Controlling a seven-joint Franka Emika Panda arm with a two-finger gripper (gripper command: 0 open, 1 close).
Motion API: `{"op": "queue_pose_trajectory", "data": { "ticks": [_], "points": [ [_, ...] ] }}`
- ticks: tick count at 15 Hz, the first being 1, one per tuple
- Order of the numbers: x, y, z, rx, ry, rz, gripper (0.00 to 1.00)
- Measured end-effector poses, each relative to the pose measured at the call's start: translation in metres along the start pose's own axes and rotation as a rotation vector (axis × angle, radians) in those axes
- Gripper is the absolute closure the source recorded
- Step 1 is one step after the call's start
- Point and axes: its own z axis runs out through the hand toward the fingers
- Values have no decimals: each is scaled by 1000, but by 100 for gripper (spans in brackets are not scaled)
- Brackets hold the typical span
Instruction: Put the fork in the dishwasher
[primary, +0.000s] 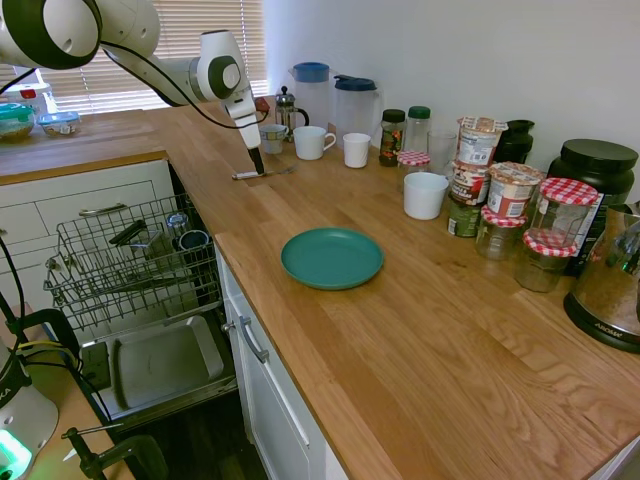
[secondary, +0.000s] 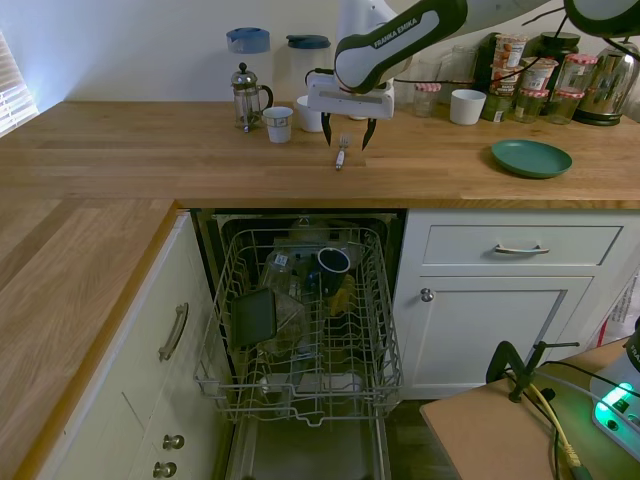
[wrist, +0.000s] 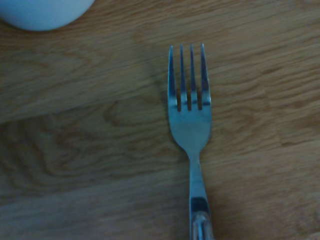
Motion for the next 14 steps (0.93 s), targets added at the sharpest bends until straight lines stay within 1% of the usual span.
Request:
{"op": "queue_pose_trajectory", "data": {
  "ticks": [2,5,9,12,13,14],
  "points": [
    [2,-6,0,-3,17,36,0],
    [1,-11,3,-19,21,52,0],
    [0,-14,16,-48,-7,69,0],
    [-2,-16,20,-57,-14,70,0],
    [-2,-16,22,-61,-14,70,100],
    [-2,-17,24,-63,-13,70,100]
  ]
}}
